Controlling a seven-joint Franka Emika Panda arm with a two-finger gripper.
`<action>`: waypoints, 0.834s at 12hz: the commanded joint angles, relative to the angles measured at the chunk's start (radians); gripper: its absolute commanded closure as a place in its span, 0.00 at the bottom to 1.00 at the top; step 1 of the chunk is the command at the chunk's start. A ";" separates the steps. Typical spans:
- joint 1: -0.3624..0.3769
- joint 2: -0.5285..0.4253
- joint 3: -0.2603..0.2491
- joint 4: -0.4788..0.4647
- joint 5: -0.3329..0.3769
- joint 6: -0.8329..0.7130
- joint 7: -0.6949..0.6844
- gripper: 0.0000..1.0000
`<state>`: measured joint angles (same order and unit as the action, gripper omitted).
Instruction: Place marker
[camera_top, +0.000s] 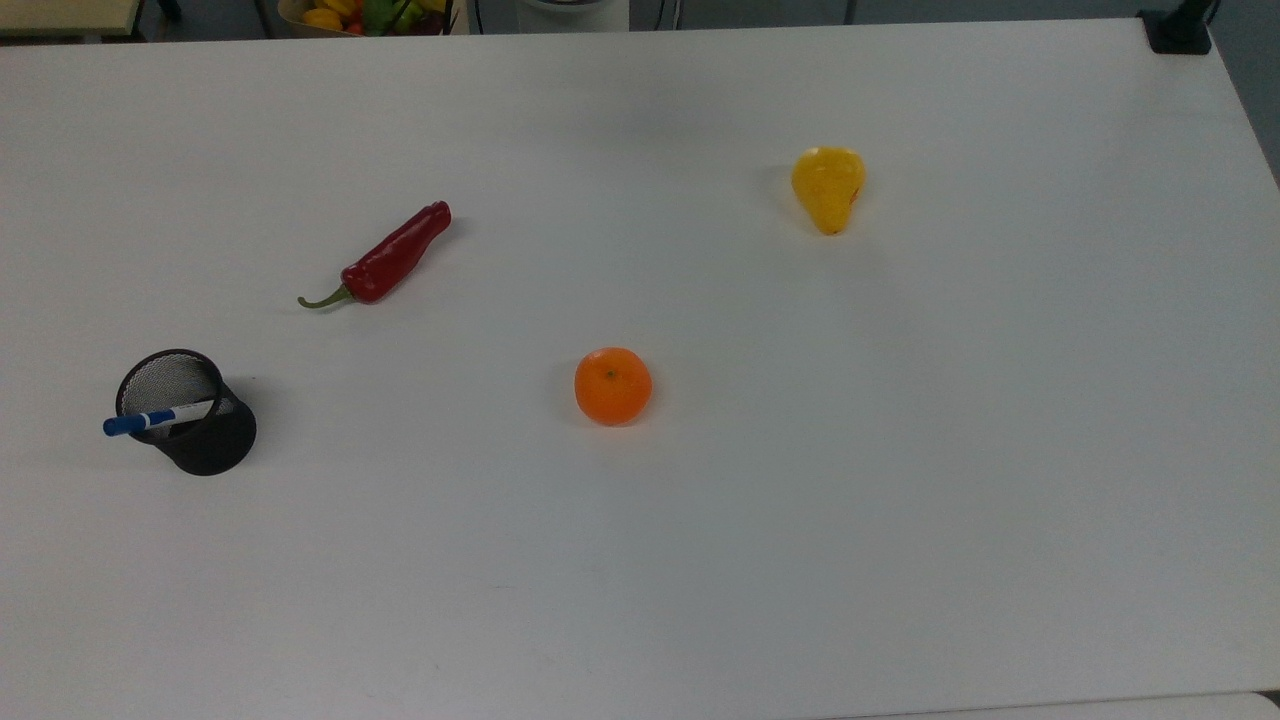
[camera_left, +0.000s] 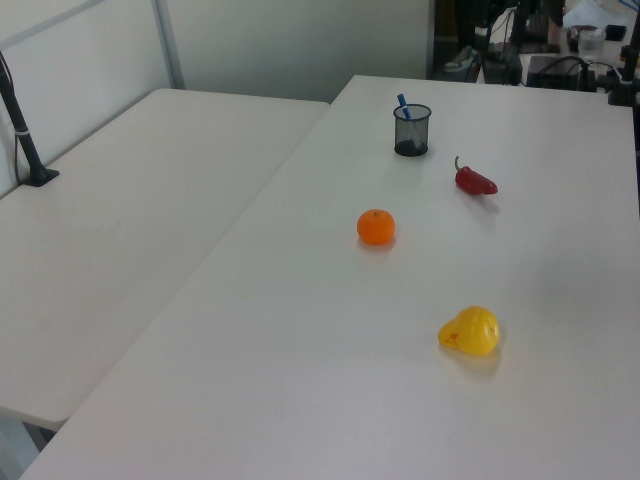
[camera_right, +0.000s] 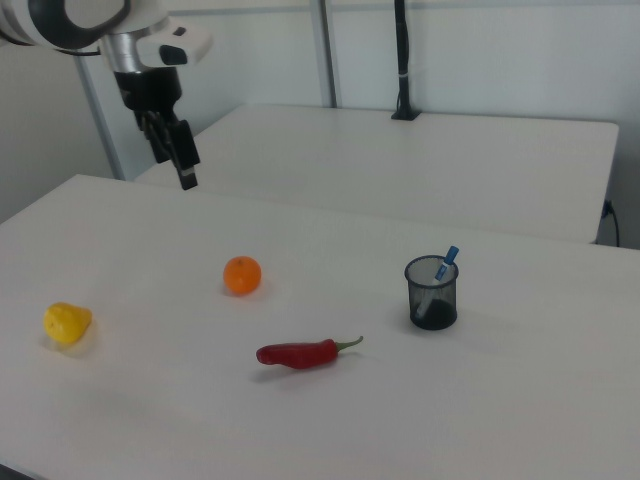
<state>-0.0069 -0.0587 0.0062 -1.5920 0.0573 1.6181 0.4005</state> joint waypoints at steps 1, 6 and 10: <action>0.013 -0.009 0.052 -0.038 -0.037 -0.009 -0.073 0.00; 0.025 0.010 0.011 -0.057 -0.036 0.060 -0.380 0.00; 0.096 0.011 -0.066 -0.054 -0.036 0.069 -0.407 0.00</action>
<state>0.0267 -0.0347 0.0005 -1.6307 0.0314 1.6655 0.0104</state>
